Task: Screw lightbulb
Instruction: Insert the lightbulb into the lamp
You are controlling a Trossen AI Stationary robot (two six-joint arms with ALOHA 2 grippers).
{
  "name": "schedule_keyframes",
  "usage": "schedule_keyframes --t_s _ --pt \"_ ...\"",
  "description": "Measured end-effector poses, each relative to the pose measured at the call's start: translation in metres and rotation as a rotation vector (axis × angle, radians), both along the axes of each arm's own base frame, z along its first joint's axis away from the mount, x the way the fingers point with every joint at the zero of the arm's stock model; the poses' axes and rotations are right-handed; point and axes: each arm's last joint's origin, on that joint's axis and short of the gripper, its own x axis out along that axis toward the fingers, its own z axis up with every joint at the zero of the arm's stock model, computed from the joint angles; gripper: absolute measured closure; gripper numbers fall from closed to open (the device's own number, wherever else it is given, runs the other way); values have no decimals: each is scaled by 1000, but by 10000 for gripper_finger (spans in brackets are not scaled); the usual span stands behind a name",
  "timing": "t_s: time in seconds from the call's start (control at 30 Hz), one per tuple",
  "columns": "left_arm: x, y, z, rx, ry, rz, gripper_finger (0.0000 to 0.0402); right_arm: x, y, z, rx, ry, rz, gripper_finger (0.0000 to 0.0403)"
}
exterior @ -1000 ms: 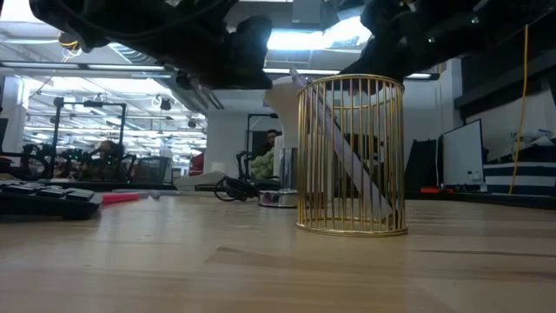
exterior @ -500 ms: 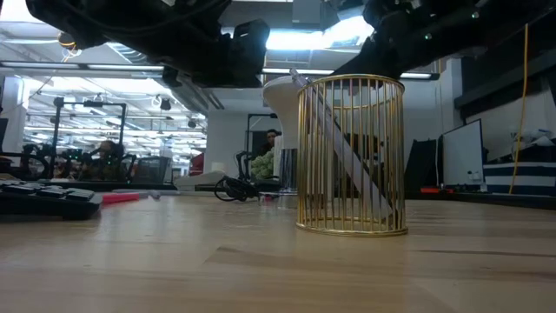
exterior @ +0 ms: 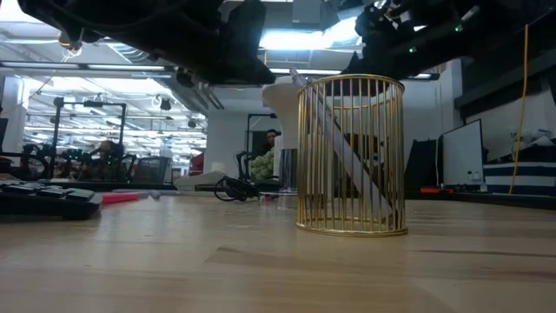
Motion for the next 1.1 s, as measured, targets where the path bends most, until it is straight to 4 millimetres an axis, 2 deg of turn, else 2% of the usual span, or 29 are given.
schedule_keyframes --t_s 0.43,0.77,0.93,1.1 --pt "1 14 -5 -29 -1 121 399 2 2 -4 23 11 66 398" --pt "-2 19 -9 -29 -12 225 399 3 7 -3 65 8 204 398" --pt "-2 19 -13 -52 -5 219 399 3 9 -4 89 8 280 398" --pt "-3 19 -13 -57 -15 227 399 3 9 -4 89 4 282 398"
